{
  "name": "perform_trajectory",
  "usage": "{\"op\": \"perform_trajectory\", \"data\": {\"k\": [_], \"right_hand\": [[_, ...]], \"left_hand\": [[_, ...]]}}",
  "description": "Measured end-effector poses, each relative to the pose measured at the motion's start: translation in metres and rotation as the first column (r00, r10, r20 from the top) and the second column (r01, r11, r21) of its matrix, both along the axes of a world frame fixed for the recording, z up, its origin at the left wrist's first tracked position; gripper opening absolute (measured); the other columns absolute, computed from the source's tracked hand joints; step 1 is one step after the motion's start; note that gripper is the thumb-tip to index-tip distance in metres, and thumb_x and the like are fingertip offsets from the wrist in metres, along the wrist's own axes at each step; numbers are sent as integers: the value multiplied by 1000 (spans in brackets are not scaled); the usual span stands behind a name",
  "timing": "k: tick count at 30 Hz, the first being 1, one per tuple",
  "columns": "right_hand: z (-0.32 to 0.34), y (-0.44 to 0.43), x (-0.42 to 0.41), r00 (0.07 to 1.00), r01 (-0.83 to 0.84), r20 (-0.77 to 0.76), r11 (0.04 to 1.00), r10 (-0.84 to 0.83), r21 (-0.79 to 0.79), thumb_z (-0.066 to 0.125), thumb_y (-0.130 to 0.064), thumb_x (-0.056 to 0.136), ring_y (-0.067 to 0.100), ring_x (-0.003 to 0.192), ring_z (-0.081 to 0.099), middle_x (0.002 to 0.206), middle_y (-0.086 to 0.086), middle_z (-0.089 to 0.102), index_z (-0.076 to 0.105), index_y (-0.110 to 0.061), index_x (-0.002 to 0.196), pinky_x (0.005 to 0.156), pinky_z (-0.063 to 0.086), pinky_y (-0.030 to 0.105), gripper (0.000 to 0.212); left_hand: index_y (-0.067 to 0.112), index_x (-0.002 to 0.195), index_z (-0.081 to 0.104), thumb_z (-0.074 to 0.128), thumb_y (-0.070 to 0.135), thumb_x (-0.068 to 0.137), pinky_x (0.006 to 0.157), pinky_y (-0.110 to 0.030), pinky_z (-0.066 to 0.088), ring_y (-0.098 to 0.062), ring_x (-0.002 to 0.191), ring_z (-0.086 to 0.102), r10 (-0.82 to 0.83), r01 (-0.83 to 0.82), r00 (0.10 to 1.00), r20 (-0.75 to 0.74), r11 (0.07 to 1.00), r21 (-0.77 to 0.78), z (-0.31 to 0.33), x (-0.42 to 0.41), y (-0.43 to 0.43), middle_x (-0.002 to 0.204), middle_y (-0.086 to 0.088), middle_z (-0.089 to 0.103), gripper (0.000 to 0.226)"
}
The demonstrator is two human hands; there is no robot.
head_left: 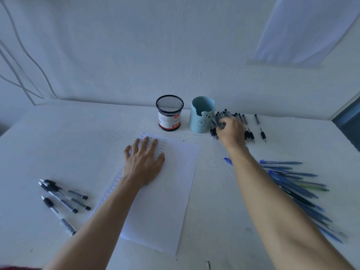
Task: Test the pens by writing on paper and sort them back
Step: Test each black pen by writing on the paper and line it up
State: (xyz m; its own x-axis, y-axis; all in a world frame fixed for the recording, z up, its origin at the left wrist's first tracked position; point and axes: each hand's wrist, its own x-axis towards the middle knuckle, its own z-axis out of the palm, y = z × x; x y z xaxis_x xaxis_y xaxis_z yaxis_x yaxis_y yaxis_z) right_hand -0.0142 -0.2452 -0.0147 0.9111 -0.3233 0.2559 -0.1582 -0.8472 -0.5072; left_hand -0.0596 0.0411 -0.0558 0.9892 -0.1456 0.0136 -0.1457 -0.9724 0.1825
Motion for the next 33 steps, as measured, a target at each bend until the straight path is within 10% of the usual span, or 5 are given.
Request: {"op": "perform_trajectory", "data": {"k": [14, 19, 23, 33], "right_hand": [[-12, 76, -65, 979, -56, 203, 982, 19, 179, 54, -26, 73, 30, 86, 63, 89, 6, 69, 69, -12, 90, 77, 51, 40, 27], [-35, 126, -104, 967, -254, 13, 967, 254, 9, 45, -42, 75, 27, 114, 59, 116, 2, 67, 72, -22, 108, 93, 43, 45, 47], [-43, 135, -117, 922, -365, -181, 926, 343, -101, 25, -58, 77, 28, 141, 36, 149, 3, 48, 59, -26, 132, 112, 24, 50, 72], [-42, 131, -119, 867, -437, -336, 886, 369, -155, 22, -53, 86, 21, 153, 7, 166, -2, 14, 30, -36, 153, 122, 1, 48, 69]], "left_hand": [[33, 151, 33, 38, 58, 98, 120, -46, 7, -22, 151, 12, 31, -31, 1000, -2, 996, -84, -2, 1, 2, 163, 2, 25, 59], [25, 145, 47, 46, 61, 87, 119, -39, 18, -22, 146, 29, 74, -82, 997, -37, 933, -352, 9, 3, 10, 155, 0, 43, 68], [22, 134, 59, 62, 22, 94, 107, -32, 34, -22, 132, 47, 118, -94, 993, -10, 729, -678, 28, -10, 29, 141, -2, 55, 40], [48, 79, 59, 73, 19, 82, 79, -29, 42, -3, 85, 57, -191, 166, 980, -50, 933, -319, 42, -56, 120, 89, 12, 65, 32]]}}
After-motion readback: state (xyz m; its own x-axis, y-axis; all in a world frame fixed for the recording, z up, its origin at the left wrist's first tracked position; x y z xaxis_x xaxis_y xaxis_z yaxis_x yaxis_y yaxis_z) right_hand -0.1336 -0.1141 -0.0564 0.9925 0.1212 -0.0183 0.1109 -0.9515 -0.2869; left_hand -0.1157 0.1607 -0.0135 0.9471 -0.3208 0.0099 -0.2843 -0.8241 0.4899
